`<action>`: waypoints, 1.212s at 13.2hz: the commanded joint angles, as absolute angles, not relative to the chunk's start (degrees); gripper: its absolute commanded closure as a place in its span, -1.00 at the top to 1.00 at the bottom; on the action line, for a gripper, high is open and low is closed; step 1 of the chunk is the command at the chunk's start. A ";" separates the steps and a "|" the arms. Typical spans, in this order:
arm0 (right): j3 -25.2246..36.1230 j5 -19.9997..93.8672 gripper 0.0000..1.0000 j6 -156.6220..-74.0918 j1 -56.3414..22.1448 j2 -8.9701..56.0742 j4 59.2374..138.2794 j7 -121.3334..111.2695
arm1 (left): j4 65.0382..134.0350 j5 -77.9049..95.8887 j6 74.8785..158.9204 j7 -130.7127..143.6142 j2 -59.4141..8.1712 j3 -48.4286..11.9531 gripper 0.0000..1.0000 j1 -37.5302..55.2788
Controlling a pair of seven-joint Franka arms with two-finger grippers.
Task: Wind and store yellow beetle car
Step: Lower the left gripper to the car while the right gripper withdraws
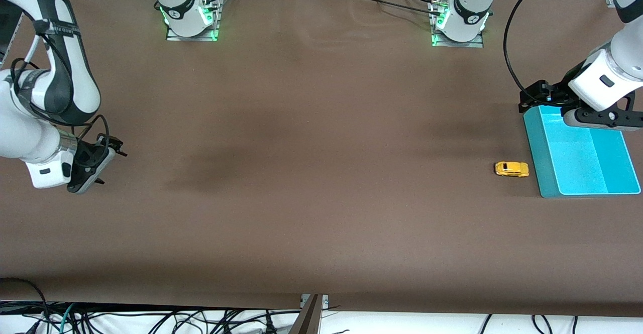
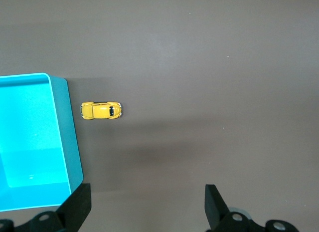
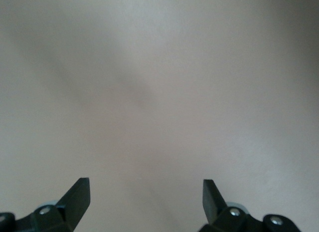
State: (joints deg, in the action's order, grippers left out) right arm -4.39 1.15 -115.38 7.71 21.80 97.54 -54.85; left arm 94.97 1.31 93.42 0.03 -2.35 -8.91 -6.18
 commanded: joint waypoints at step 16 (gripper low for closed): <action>-5.81 -5.01 1.00 -85.34 1.67 15.39 74.27 -5.71 | 96.84 -8.60 106.67 -68.15 -27.07 -9.14 1.00 -16.00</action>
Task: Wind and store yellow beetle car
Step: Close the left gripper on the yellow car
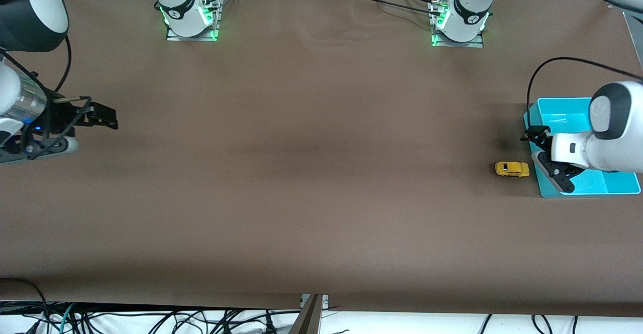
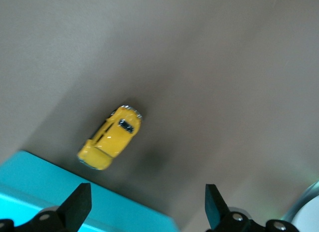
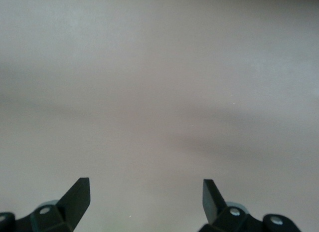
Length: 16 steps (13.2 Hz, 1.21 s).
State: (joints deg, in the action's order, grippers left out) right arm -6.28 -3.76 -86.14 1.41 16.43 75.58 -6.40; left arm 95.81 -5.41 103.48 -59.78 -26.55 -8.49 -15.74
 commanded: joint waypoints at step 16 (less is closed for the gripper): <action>0.35 -3.78 1.00 -84.73 1.93 11.07 79.72 -7.21 | 111.89 -14.59 138.87 -88.42 -32.17 -9.14 -0.65 -19.25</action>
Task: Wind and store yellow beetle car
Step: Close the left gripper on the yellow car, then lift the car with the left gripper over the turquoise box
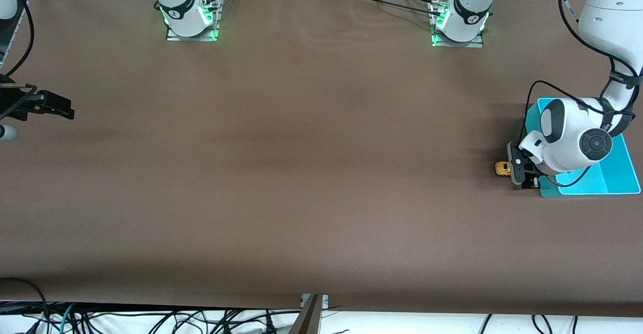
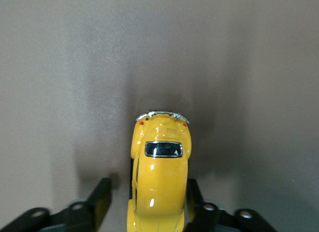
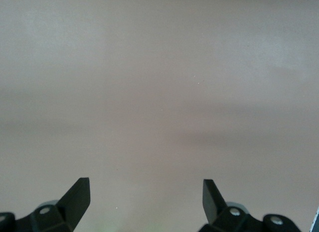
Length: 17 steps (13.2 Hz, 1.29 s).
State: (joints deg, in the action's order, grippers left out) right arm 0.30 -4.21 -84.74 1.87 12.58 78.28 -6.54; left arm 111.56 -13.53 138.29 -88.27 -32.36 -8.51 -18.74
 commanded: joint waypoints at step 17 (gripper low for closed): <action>0.35 -3.69 1.00 -84.99 1.93 11.16 79.63 -7.12 | 94.56 -22.57 96.20 -93.95 -26.89 -10.37 -0.61 -27.32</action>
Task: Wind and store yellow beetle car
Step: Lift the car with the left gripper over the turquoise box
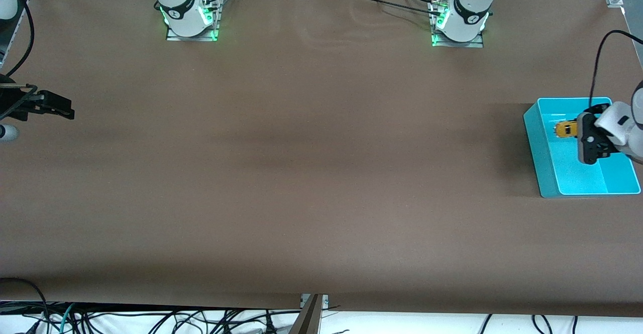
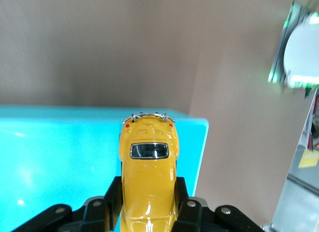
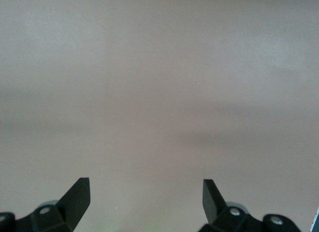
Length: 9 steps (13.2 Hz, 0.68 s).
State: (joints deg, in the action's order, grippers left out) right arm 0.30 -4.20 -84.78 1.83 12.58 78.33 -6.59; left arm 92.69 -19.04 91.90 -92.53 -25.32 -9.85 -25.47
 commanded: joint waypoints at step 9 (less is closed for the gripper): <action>0.26 -3.69 1.00 -85.08 1.93 11.16 79.63 -7.12 | 108.89 -25.58 126.81 -96.15 -32.16 -10.28 -0.19 -35.24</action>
State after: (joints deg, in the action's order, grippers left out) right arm 0.28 -4.19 -84.79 1.74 12.58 78.34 -6.61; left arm 107.72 -23.98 124.60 -94.58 -32.22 -9.71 -34.52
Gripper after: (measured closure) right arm 0.000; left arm 0.546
